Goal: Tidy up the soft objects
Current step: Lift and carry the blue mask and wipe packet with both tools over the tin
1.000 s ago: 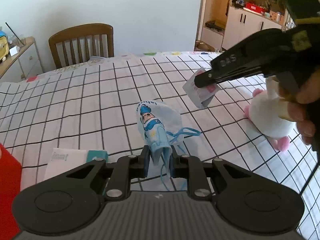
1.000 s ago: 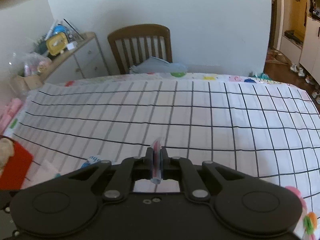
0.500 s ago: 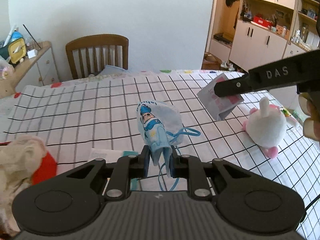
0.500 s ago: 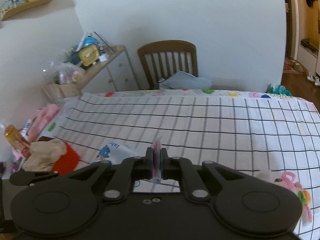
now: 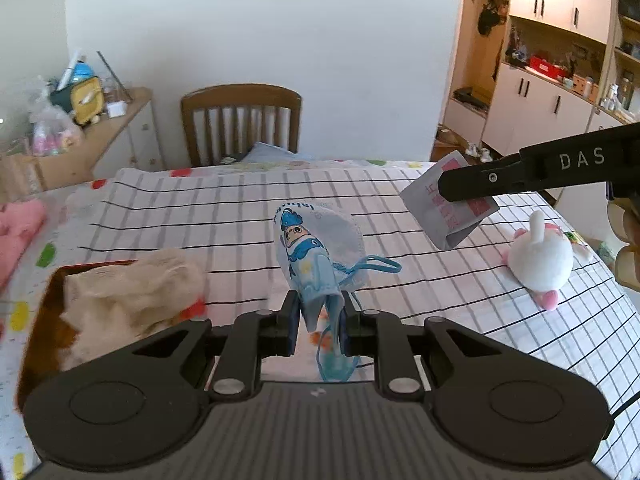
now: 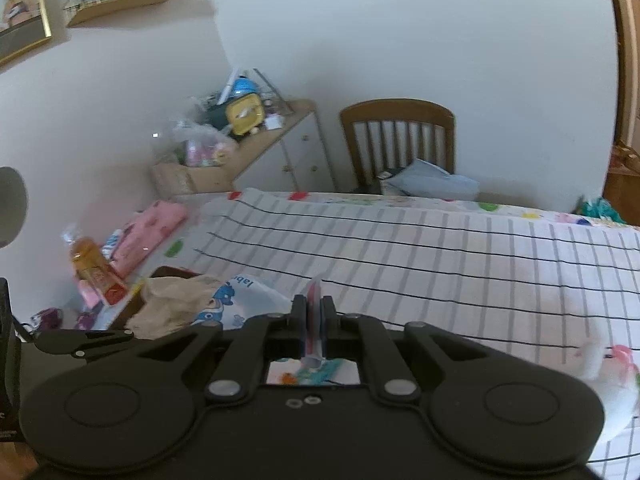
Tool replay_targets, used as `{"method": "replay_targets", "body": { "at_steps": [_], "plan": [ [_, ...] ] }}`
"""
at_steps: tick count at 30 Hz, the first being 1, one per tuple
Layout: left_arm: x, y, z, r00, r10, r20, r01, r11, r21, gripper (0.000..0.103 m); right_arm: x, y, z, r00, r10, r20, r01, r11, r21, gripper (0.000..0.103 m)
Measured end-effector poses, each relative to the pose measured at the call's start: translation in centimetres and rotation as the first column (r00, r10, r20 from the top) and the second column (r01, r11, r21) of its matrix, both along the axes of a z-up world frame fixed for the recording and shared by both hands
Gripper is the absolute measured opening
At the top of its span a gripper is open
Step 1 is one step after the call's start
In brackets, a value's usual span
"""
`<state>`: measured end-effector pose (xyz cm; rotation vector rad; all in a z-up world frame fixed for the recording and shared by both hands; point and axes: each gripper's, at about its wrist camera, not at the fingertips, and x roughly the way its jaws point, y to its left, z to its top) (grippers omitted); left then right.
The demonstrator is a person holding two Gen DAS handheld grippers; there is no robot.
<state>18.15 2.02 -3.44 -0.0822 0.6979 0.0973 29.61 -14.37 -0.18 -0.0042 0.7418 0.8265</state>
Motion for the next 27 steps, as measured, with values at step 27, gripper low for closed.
{"method": "replay_targets", "body": {
  "at_steps": [27],
  "plan": [
    [-8.0, 15.1, -1.2, 0.983, 0.169, -0.076, -0.166, 0.985, 0.045, 0.019, -5.9, 15.5, -1.4, 0.986, 0.127, -0.108, -0.123, 0.992, 0.041, 0.006]
  ]
}}
